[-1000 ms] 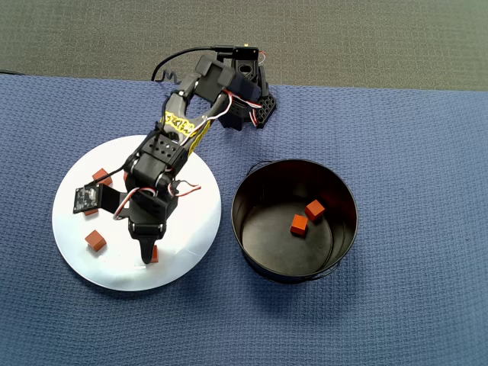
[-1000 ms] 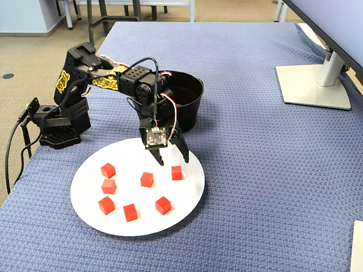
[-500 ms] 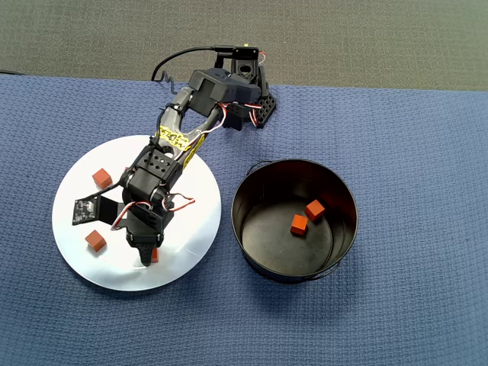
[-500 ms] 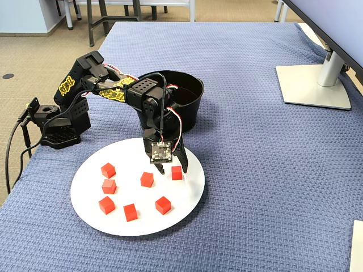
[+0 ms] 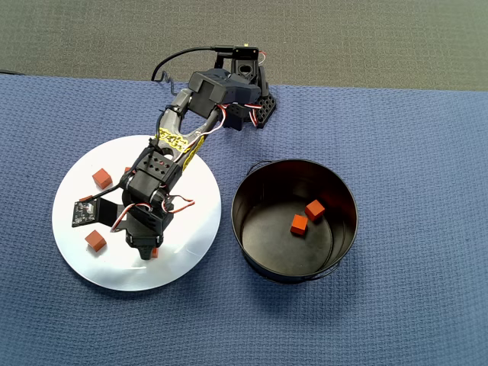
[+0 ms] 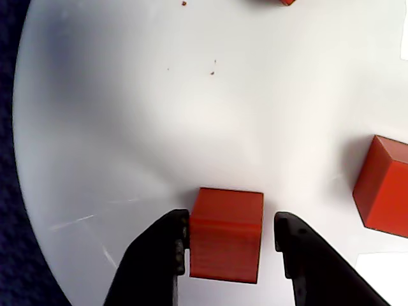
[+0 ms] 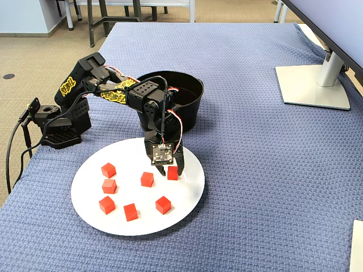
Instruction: Pick up the red cubes from the white plate and place them in the black recipient
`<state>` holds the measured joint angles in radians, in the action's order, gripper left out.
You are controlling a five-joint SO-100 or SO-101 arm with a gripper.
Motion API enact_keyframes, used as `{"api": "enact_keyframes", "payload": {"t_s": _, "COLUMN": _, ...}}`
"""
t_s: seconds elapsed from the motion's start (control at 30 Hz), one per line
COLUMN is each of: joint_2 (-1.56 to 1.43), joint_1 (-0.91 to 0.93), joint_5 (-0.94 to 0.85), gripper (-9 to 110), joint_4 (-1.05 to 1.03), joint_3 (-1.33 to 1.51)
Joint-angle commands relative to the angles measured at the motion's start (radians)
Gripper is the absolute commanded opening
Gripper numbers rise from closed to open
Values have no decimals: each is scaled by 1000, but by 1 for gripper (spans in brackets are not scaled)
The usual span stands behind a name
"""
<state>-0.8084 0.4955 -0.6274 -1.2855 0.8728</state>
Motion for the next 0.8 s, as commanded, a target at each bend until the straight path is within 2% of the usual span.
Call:
{"api": "enact_keyframes", "payload": {"t_s": 0.0, "joint_2": -14, "joint_1": -23, "joint_5": -5, "gripper": 3, "joint_4": 21, "joint_3": -69}}
{"api": "enact_keyframes", "payload": {"t_s": 0.33, "joint_2": -74, "joint_1": -17, "joint_5": 28, "gripper": 0, "joint_4": 31, "joint_3": -35}}
{"api": "enact_keyframes", "payload": {"t_s": 0.57, "joint_2": -423, "joint_1": -14, "joint_5": 121, "gripper": 0, "joint_4": -46, "joint_3": 91}}
{"api": "enact_keyframes", "payload": {"t_s": 0.77, "joint_2": -693, "joint_1": -121, "joint_5": 179, "gripper": 0, "joint_4": -170, "joint_3": 109}}
